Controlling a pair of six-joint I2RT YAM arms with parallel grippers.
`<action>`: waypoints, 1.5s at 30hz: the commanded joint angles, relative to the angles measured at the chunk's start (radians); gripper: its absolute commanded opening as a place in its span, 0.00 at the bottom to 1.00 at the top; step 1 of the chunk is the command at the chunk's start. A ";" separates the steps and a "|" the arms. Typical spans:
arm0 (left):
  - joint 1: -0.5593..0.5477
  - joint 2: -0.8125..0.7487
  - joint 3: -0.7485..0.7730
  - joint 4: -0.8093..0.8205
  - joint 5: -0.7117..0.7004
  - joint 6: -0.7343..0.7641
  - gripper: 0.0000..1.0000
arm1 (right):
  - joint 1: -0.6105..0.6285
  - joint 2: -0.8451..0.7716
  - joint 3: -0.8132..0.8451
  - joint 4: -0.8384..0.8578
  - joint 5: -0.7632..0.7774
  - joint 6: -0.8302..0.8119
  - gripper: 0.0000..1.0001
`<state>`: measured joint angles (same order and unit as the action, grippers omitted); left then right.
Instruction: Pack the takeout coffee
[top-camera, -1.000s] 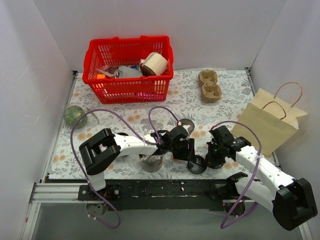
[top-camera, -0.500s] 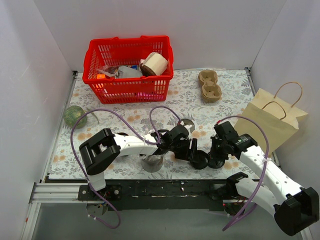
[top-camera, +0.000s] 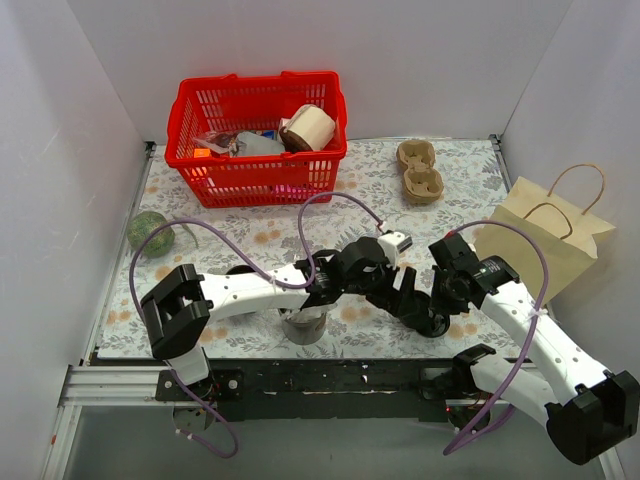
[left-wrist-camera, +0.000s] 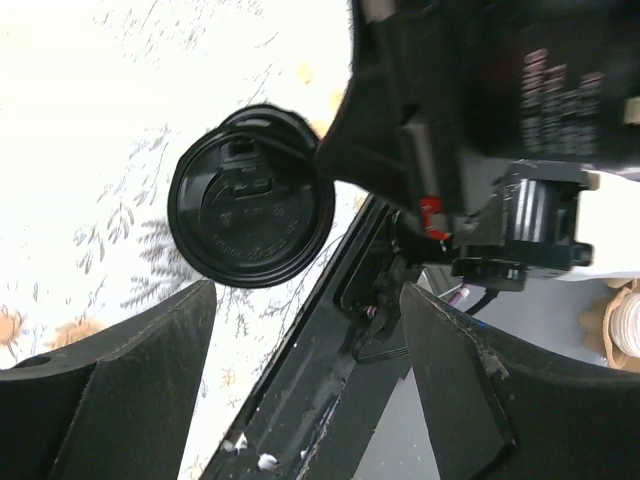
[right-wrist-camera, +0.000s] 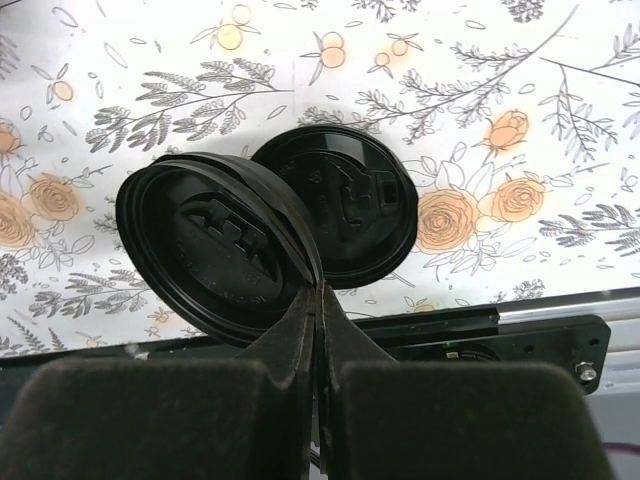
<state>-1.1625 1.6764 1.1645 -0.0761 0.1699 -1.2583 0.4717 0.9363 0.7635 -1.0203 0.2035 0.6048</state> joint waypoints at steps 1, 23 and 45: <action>-0.009 -0.008 0.055 0.027 0.083 0.131 0.74 | -0.002 -0.013 0.033 -0.049 0.070 0.049 0.01; -0.089 0.178 0.106 0.191 0.149 0.212 0.47 | -0.119 -0.002 0.072 -0.023 -0.196 -0.046 0.01; -0.094 0.164 0.080 0.142 0.031 0.229 0.16 | -0.128 0.001 0.057 -0.023 -0.265 -0.083 0.01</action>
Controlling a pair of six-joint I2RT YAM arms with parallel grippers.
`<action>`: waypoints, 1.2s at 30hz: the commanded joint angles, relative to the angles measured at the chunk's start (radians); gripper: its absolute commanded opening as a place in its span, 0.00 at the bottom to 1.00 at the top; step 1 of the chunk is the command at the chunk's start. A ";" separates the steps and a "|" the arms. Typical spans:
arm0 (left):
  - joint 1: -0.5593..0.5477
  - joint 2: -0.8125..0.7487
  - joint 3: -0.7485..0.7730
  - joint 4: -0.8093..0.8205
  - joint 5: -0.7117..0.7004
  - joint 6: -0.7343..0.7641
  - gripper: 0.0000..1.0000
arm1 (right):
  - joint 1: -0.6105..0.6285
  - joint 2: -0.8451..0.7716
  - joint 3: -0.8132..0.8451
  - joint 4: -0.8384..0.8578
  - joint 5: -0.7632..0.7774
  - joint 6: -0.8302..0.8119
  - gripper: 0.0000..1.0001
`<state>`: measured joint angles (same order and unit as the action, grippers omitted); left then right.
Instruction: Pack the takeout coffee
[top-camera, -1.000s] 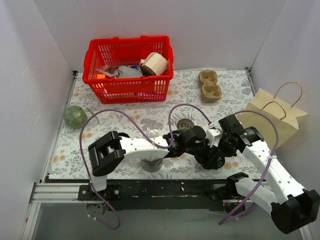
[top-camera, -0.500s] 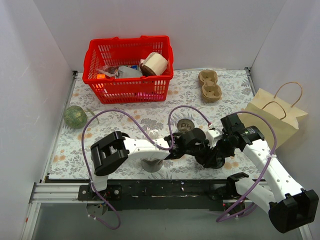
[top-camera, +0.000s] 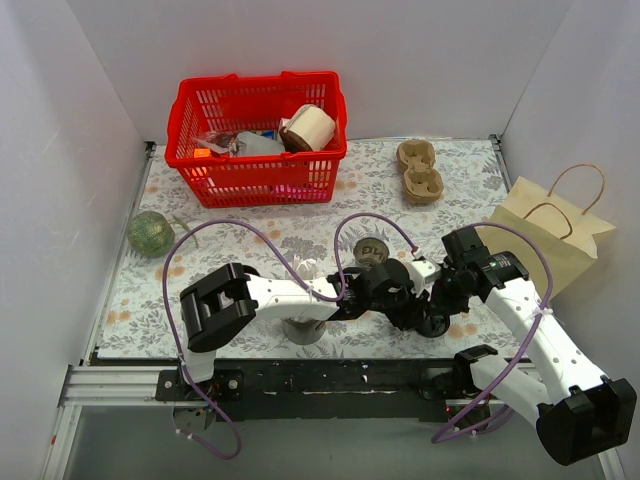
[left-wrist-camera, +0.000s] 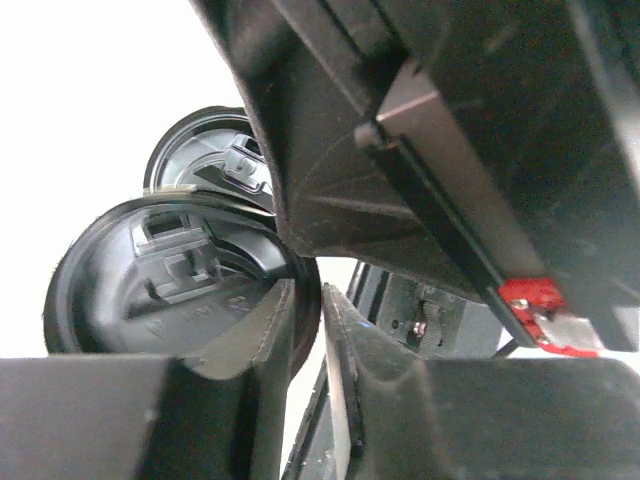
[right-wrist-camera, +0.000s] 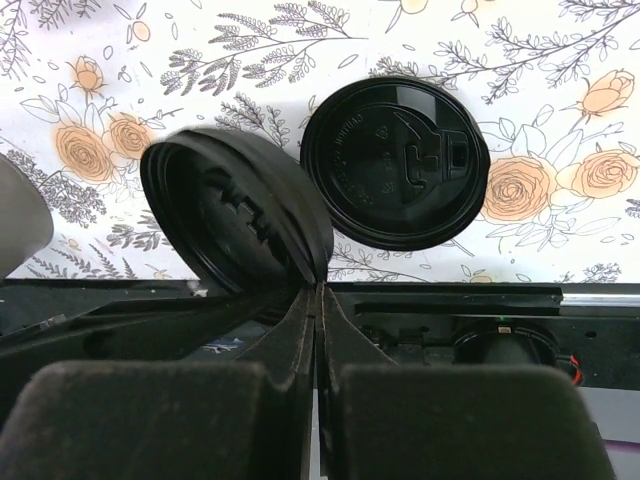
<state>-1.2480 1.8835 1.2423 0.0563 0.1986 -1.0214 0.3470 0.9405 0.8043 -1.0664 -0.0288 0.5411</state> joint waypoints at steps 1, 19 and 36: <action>-0.008 -0.040 0.003 0.010 0.008 -0.015 0.11 | -0.003 -0.003 0.015 0.026 -0.036 -0.021 0.01; -0.007 -0.015 -0.026 0.048 -0.064 -0.144 0.00 | -0.016 -0.034 -0.010 0.037 0.075 0.011 0.52; -0.013 -0.038 -0.081 0.099 -0.057 -0.091 0.00 | -0.143 0.055 -0.002 0.164 0.048 0.008 0.61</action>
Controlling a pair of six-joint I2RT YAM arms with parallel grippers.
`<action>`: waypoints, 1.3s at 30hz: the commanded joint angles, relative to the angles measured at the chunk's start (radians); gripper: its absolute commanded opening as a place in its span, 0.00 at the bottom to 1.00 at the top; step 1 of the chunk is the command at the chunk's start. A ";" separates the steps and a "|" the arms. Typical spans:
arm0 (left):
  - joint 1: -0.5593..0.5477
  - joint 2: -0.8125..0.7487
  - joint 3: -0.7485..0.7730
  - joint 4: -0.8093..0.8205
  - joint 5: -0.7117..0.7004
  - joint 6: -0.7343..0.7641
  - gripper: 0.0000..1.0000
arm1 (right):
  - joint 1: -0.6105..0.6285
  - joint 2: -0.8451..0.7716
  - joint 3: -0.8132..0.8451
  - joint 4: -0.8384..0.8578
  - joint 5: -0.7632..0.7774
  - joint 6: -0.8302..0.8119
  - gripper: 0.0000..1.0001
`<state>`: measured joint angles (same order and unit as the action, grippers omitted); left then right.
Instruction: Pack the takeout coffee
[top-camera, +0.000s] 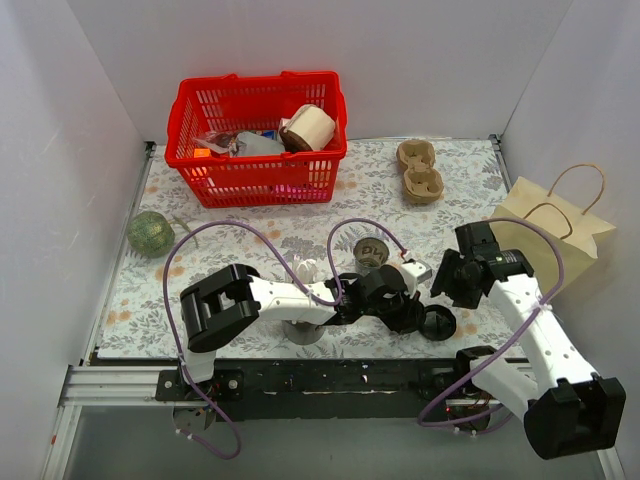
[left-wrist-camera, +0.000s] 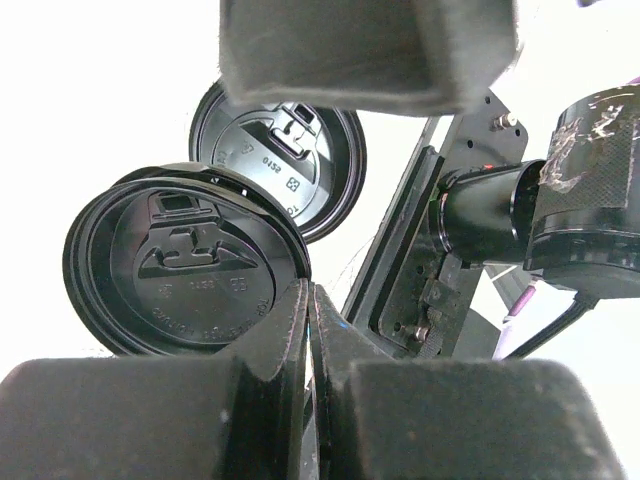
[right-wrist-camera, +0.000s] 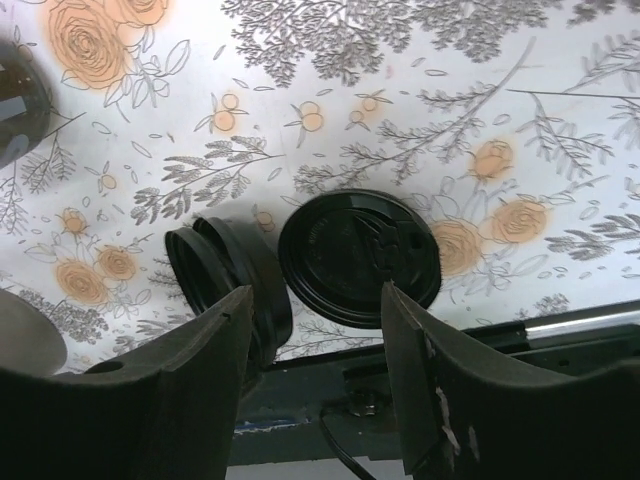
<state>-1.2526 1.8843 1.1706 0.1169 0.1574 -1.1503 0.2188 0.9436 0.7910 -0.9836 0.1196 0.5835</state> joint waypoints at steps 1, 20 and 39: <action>-0.011 -0.040 -0.011 0.040 -0.024 0.043 0.00 | -0.016 0.073 0.008 0.091 -0.112 -0.045 0.60; -0.057 -0.116 -0.048 0.041 -0.144 0.198 0.00 | -0.019 0.124 -0.019 0.095 -0.147 -0.102 0.56; -0.070 -0.140 -0.058 0.041 -0.234 0.253 0.00 | -0.019 0.106 -0.094 0.085 -0.304 -0.122 0.44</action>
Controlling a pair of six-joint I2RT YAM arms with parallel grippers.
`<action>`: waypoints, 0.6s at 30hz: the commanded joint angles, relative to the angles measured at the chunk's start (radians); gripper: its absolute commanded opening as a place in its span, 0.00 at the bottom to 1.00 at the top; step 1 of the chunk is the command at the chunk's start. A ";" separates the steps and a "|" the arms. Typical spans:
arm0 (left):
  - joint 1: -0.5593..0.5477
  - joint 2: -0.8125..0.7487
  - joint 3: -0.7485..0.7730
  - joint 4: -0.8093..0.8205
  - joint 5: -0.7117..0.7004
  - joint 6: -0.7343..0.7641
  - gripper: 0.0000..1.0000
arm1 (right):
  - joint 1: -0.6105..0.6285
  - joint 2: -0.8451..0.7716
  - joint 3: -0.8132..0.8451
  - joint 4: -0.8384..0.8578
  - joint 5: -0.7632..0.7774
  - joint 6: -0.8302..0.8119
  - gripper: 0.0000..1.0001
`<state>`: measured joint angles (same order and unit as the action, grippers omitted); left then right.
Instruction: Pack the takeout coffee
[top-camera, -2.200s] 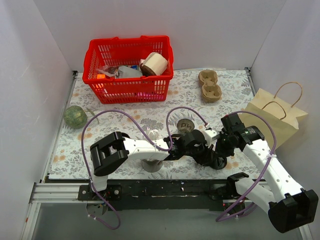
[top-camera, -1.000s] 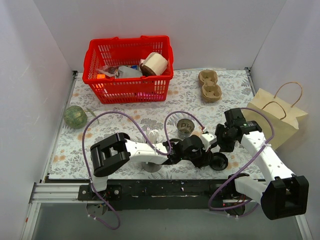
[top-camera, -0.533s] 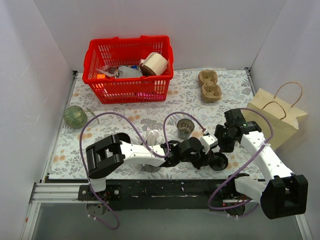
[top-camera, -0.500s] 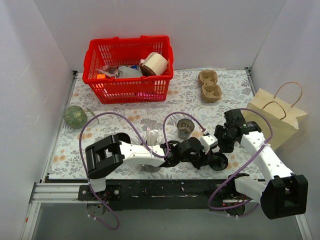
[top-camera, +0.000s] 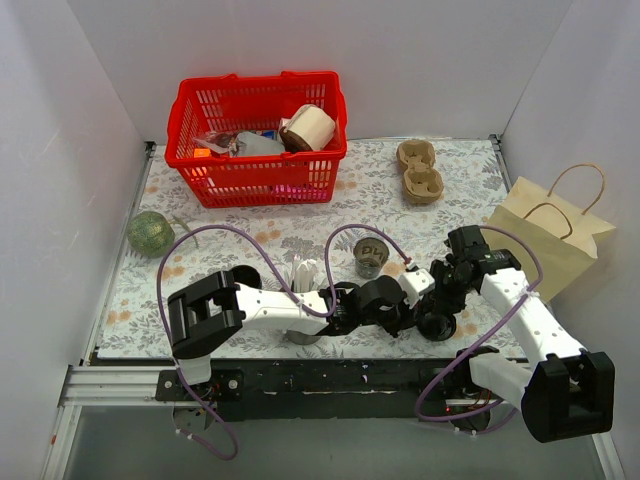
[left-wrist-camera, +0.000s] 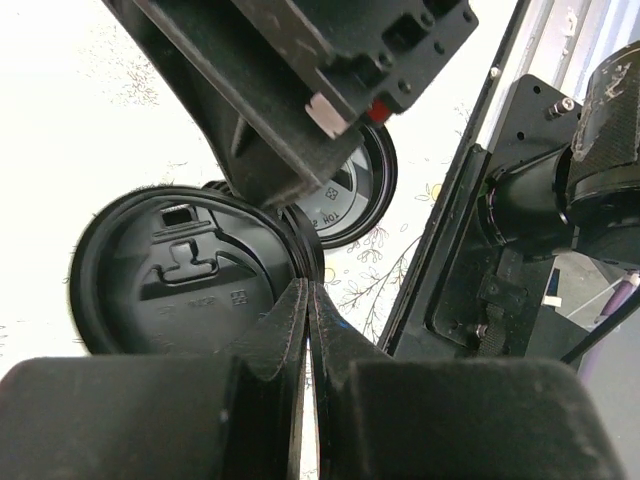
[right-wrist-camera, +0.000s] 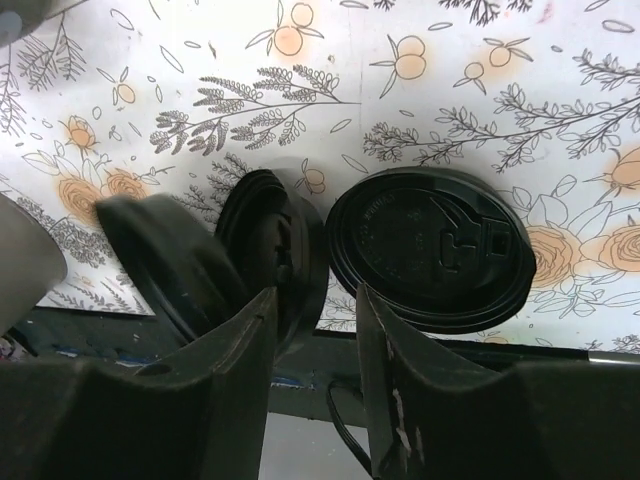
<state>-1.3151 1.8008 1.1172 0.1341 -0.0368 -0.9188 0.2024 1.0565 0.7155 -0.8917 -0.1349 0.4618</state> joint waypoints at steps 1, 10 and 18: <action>-0.009 -0.055 -0.003 0.024 -0.043 0.020 0.00 | -0.004 -0.004 -0.024 -0.001 -0.063 0.000 0.44; -0.024 -0.055 -0.020 0.045 -0.087 0.014 0.00 | -0.003 0.013 -0.062 0.043 -0.152 0.015 0.39; -0.053 -0.049 -0.023 0.048 -0.141 0.008 0.00 | -0.003 0.011 -0.059 0.054 -0.143 0.035 0.12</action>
<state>-1.3514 1.8008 1.1011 0.1589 -0.1276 -0.9154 0.2024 1.0744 0.6495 -0.8570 -0.2691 0.4797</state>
